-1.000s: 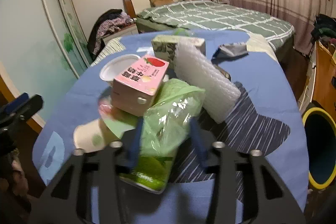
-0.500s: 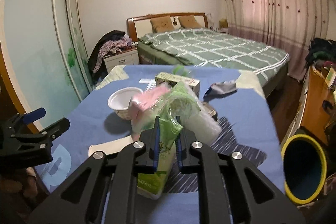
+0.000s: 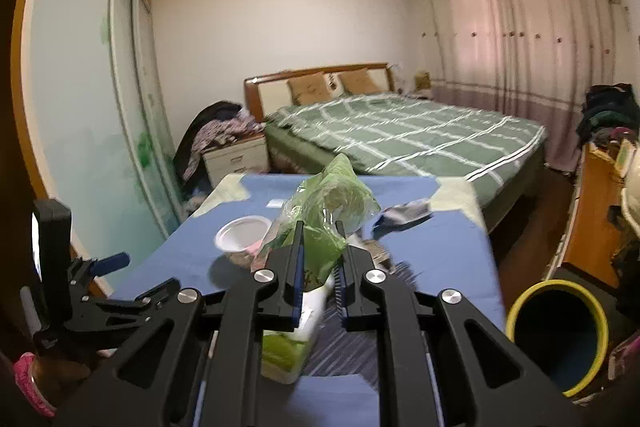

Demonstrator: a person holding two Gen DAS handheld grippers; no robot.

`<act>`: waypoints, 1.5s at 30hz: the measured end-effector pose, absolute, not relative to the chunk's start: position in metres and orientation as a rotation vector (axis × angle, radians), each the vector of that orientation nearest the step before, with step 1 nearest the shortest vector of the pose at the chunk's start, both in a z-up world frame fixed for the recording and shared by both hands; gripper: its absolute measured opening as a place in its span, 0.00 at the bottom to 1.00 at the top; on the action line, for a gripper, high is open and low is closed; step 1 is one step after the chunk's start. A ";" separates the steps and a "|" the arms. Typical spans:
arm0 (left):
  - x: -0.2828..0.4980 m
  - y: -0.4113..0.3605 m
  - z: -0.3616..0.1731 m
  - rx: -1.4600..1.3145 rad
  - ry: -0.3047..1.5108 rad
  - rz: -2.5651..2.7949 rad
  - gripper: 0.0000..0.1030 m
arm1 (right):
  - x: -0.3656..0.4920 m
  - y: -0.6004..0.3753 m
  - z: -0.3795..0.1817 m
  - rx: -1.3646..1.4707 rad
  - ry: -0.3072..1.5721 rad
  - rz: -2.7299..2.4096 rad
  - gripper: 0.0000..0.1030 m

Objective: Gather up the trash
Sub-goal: 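Carry the green bag over the yellow bin and open the right tool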

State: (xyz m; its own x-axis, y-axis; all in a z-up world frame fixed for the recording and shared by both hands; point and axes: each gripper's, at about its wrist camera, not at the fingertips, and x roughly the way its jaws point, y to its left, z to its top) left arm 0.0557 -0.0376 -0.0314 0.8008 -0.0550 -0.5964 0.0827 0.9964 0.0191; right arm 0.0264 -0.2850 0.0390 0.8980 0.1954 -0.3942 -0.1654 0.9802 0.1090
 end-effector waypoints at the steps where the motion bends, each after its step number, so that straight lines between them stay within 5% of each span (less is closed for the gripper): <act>1: 0.056 -0.039 -0.032 0.047 0.640 -0.077 0.96 | 0.025 -0.292 0.040 0.073 0.406 0.165 0.12; 10: 0.059 -0.045 -0.040 0.057 0.661 -0.086 0.96 | 0.026 -0.384 0.015 0.114 0.439 -0.163 0.12; 22: 0.062 -0.067 -0.049 0.092 0.686 -0.124 0.96 | 0.052 -0.517 -0.086 0.187 0.699 -0.516 0.15; 26: 0.064 -0.072 -0.053 0.100 0.698 -0.132 0.96 | 0.059 -0.533 -0.106 0.189 0.753 -0.574 0.34; 29: 0.065 -0.073 -0.055 0.106 0.704 -0.131 0.96 | 0.057 -0.537 -0.111 0.209 0.750 -0.587 0.42; 45: 0.093 -0.081 -0.090 0.210 0.819 -0.287 0.96 | 0.056 -0.520 -0.093 0.224 0.721 -0.546 0.43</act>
State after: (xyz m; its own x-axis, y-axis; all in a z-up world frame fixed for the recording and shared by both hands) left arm 0.0928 -0.0812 -0.0903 0.6476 -0.1694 -0.7429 0.3306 0.9409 0.0737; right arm 0.0564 -0.5197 -0.0933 0.6199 -0.3949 -0.6780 0.5453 0.8382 0.0103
